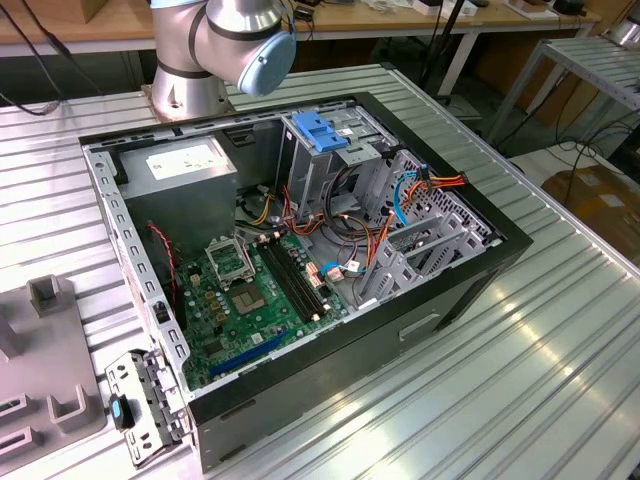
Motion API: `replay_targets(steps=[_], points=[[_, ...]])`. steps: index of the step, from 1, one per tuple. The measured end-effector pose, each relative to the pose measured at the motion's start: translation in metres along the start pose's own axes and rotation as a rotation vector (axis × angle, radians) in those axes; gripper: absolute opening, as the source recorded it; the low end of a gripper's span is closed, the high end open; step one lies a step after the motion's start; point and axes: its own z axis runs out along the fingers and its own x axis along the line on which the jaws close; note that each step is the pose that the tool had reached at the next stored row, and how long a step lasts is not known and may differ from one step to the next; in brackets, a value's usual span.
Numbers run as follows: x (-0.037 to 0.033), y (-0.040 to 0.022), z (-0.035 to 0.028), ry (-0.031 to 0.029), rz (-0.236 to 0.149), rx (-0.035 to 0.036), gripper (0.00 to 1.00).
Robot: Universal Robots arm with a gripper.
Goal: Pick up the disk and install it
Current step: 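Pick up the disk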
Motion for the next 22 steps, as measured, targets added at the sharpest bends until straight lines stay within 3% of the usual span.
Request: replay_targets(steps=[15, 19, 22], points=[[0.0012, 0.0002, -0.0314, 0.0003, 0.000, -0.0100, 0.37], [0.0017, 0.0002, -0.0444, 0.0004, -0.001, -0.0136, 0.37], [0.0020, 0.0003, -0.0505, 0.0004, -0.001, -0.0150, 0.37]])
